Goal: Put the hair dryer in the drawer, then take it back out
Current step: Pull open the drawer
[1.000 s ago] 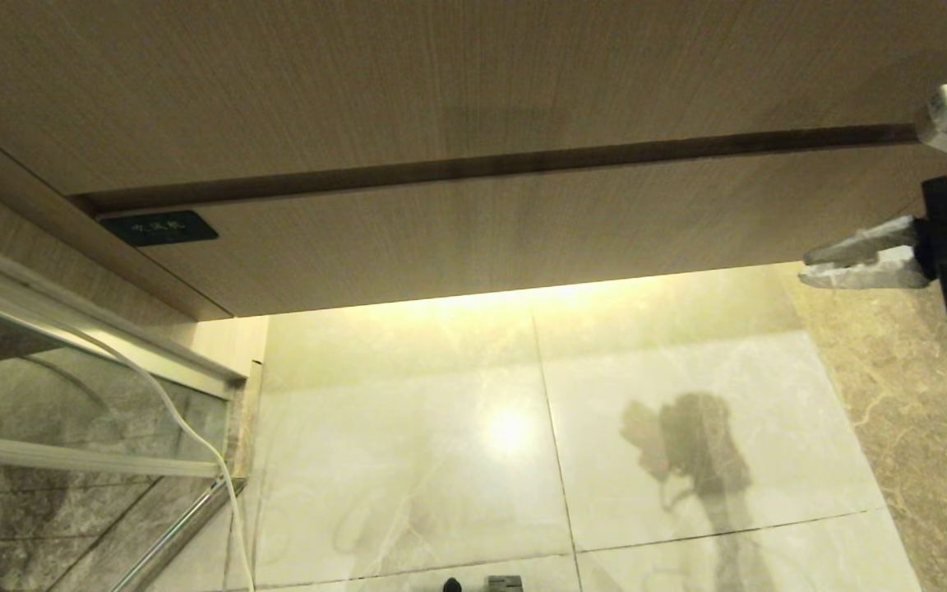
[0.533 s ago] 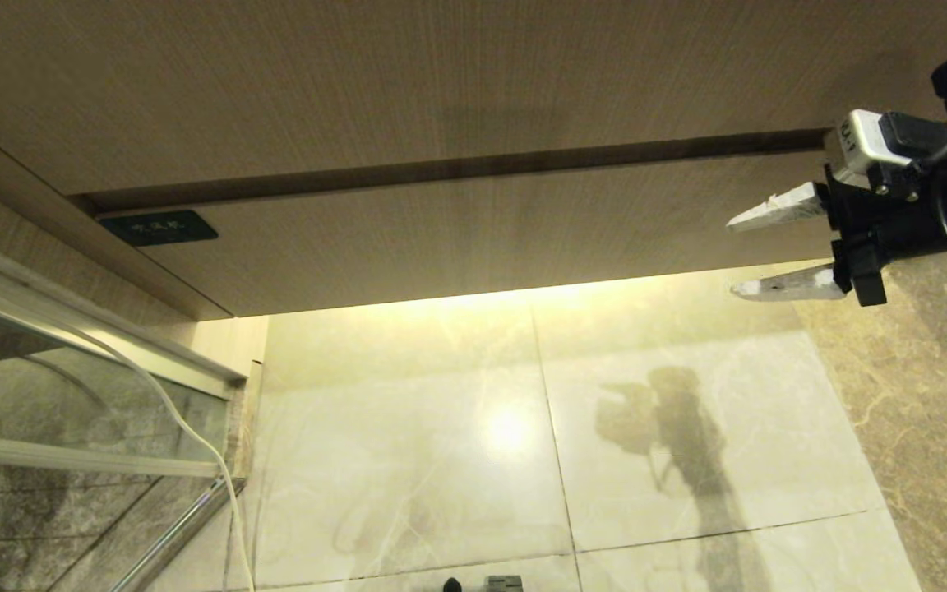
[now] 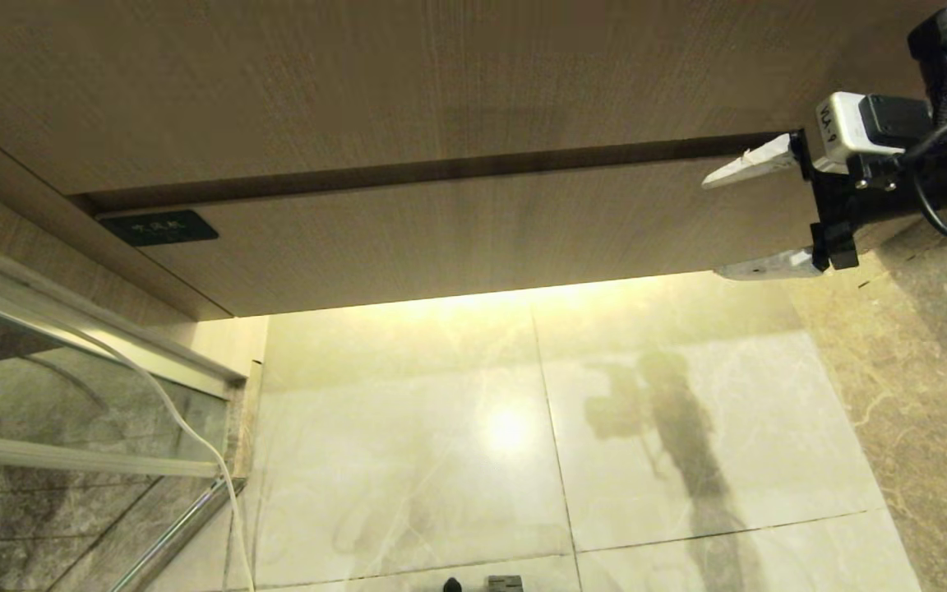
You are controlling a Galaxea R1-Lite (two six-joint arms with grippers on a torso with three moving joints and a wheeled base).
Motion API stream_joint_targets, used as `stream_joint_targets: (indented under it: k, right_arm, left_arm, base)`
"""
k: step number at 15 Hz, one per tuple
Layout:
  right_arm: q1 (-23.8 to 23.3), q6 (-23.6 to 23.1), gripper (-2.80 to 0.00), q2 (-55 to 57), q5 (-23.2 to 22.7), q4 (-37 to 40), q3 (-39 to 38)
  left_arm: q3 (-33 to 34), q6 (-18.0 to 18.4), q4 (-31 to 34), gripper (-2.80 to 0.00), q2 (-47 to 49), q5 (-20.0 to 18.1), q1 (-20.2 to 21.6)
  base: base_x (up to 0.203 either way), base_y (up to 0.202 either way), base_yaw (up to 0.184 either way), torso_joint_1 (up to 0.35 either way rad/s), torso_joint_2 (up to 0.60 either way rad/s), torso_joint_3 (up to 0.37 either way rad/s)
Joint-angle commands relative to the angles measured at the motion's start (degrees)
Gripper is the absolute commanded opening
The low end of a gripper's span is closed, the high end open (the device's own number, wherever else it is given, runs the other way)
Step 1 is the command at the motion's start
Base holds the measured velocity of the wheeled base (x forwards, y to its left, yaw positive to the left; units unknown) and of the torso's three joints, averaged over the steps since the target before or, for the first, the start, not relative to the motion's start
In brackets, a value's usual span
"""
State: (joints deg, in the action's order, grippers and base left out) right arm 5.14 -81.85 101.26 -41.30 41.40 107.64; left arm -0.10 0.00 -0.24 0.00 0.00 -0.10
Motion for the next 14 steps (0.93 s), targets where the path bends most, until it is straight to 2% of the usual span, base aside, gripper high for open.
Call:
stream_joint_targets:
  k: [1, 5, 10, 14]
  right_arm:
    - [0.66, -0.65, 0.0, 1.57, 0.81, 0.49, 0.89]
    - [1.71, 0.2, 0.0, 3.73, 3.03, 0.65, 3.2]
    - [3.67, 10.11, 0.0, 2.33, 10.07, 0.04, 3.17]
    - [3.81, 12.29, 0.0, -0.96, 10.54, -0.32, 2.37]
  left_arm:
    - [0.01, 0.0, -0.02, -2.8, 0.09, 0.0, 0.01]
    - [0.01, 0.0, -0.02, -2.8, 0.0, 0.0, 0.01]
    - [0.01, 0.0, -0.02, -2.8, 0.08, 0.0, 0.01]
    - [0.01, 0.0, -0.02, -2.8, 0.0, 0.0, 0.01]
  base:
    - [0.0, 0.0, 0.0, 0.0, 0.0, 0.0]
    - [0.0, 0.0, 0.0, 0.0, 0.0, 0.0]
    - [0.0, 0.0, 0.0, 0.0, 0.0, 0.0]
    - [0.0, 0.0, 0.0, 0.0, 0.0, 0.0]
